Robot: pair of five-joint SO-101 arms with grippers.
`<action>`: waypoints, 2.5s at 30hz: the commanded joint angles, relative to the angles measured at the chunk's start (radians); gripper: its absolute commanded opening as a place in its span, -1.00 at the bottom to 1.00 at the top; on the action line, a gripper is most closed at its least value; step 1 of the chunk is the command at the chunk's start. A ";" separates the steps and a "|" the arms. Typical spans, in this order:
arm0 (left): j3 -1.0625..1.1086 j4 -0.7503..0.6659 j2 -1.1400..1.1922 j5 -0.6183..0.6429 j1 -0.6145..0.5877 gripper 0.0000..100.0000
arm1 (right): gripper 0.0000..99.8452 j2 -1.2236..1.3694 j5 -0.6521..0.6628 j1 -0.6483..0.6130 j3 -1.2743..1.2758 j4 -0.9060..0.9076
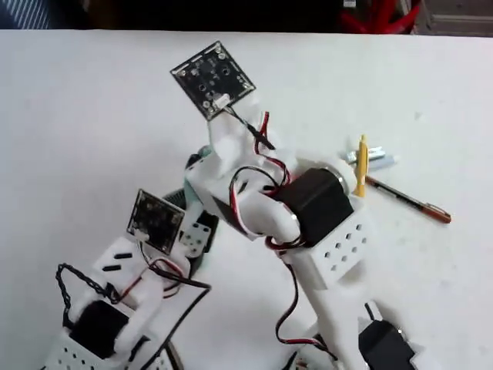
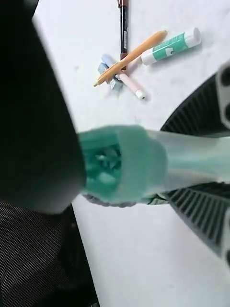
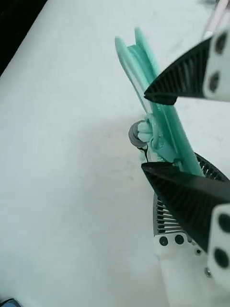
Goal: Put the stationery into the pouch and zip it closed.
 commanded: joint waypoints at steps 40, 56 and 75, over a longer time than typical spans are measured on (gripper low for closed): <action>0.120 -0.213 -0.004 -0.061 -0.008 -0.95 | -0.96 -0.012 0.138 0.107 0.049 -0.102; 0.040 -0.081 -0.004 -0.066 -0.012 -0.95 | -0.96 -0.016 0.176 0.252 0.227 -0.409; 0.041 -0.066 -0.004 -0.066 -0.004 -0.95 | -0.96 -0.007 0.176 0.384 0.229 -0.570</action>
